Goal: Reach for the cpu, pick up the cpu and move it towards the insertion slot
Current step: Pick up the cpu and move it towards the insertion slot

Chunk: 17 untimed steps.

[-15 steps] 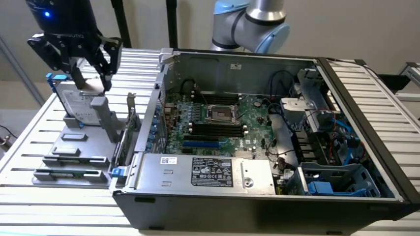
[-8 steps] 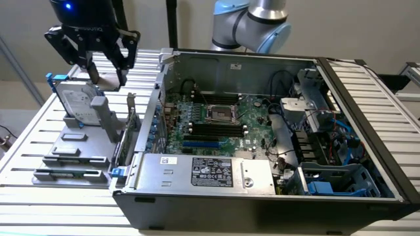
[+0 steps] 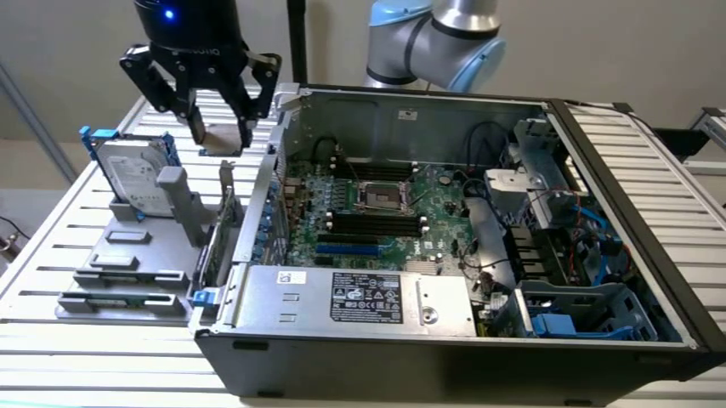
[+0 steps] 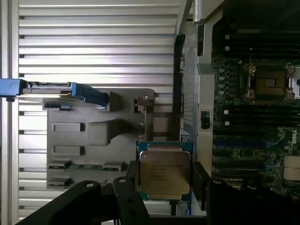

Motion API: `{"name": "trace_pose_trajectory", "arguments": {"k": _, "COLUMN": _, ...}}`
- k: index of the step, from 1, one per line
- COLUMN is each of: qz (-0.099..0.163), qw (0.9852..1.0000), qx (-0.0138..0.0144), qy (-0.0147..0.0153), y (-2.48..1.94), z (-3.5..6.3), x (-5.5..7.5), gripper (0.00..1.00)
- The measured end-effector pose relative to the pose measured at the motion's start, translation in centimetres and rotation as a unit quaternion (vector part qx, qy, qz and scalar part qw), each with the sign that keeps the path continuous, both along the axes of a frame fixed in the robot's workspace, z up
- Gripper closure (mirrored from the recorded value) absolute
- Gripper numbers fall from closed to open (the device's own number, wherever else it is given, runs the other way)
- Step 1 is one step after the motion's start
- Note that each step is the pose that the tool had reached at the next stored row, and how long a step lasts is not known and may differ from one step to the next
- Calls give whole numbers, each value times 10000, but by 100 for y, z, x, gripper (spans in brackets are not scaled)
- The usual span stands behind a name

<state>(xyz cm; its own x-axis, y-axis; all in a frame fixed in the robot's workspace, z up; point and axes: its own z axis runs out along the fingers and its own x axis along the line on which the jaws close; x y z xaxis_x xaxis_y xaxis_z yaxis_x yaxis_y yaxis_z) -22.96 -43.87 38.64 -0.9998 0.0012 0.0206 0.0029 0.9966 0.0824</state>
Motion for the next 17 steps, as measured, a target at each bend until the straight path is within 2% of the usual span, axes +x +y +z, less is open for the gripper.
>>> {"name": "trace_pose_trajectory", "arguments": {"k": 2, "qz": 0, "qw": 10000, "qx": 27, "qy": 0, "y": -4, "z": 0, "x": 90, "gripper": 46}}
{"name": "trace_pose_trajectory", "arguments": {"k": 7, "qz": -1, "qw": 10000, "qx": 69, "qy": -1, "y": -9, "z": -1, "x": 318, "gripper": 46}}
{"name": "trace_pose_trajectory", "arguments": {"k": 17, "qz": 0, "qw": 10000, "qx": 79, "qy": 1, "y": -6, "z": -7, "x": 774, "gripper": 46}}
